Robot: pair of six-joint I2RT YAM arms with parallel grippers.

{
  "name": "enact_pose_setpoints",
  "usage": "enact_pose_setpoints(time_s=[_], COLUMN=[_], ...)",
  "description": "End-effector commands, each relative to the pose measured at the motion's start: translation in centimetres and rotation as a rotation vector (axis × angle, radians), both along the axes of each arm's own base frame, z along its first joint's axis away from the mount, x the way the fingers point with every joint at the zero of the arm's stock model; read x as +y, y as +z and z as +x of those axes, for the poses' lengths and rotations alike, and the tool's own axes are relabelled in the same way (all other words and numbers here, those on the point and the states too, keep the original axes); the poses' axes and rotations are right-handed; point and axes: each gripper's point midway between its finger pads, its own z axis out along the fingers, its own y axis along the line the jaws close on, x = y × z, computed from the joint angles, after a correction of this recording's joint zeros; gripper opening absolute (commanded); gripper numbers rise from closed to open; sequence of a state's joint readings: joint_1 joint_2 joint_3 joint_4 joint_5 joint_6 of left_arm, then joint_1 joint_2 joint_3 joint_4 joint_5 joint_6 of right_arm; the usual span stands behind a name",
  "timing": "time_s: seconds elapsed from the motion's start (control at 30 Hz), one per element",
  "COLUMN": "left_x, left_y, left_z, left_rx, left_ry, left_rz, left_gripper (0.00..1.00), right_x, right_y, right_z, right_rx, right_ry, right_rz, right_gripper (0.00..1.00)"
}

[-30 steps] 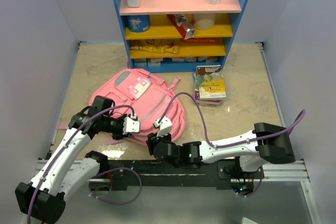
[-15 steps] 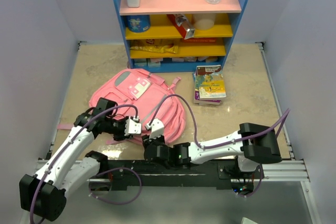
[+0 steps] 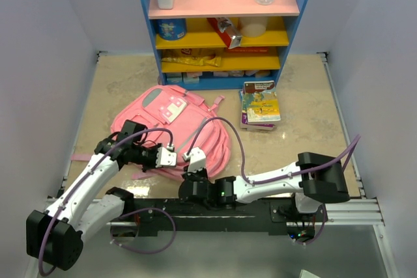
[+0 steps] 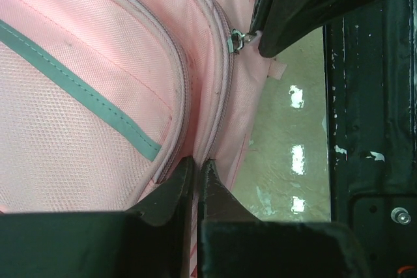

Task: Pack the student bag
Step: Zip the student bag at the center of the board.

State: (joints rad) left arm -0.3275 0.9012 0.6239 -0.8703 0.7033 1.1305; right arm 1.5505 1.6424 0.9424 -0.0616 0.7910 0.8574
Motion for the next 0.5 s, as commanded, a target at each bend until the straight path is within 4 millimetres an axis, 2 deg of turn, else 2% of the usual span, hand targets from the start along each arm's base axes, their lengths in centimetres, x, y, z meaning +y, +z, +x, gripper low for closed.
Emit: enact_pose_setpoints(time_s=[0.0,0.2,0.33,0.47], left_x=[-0.4,0.2,0.4,0.5], left_y=[0.5,0.2,0.1,-0.1], left_z=[0.7,0.8,0.7,0.8], left_rx=[-0.047,-0.090,-0.098,-0.111], left_ry=[-0.015,-0.003,0.003,0.003], left_rz=[-0.023,-0.003,0.002,0.010], left_gripper=[0.00,0.00,0.00,0.00], right_x=[-1.5,-2.9,-3.3,-3.2], right_y=[2.4,3.8,3.3,2.5], right_z=[0.6,0.5,0.0,-1.1], right_rx=[-0.017,-0.010,0.039,0.158], right_ry=[-0.067,-0.066,-0.026,0.061], right_rz=[0.052,0.076,0.093,0.120], right_gripper=[0.00,0.00,0.00,0.00])
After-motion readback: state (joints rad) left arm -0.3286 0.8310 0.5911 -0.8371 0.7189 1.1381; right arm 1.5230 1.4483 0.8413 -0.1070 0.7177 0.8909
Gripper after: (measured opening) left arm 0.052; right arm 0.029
